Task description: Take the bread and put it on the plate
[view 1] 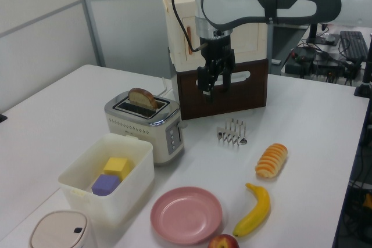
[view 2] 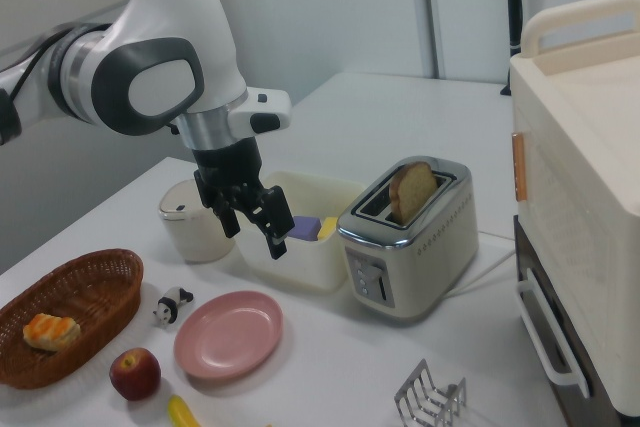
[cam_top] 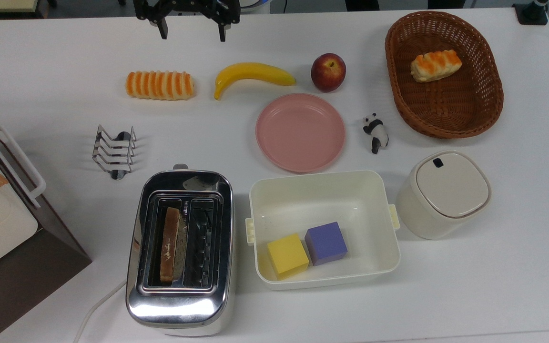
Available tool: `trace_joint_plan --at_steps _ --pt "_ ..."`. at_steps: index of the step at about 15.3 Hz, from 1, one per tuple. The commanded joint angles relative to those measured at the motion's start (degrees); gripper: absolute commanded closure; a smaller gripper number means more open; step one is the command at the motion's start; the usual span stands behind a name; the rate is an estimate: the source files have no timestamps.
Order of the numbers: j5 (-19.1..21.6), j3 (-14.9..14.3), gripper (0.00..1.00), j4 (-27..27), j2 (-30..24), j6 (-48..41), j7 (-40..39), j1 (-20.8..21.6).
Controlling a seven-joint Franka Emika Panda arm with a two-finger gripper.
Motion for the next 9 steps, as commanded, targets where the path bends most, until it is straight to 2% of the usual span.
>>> trace_joint_plan --at_steps 1,9 --pt "0.37 -0.08 0.00 -1.17 -1.05 -0.09 -0.90 0.07" --pt "0.46 -0.08 0.00 -1.08 -0.79 0.53 -0.81 0.16"
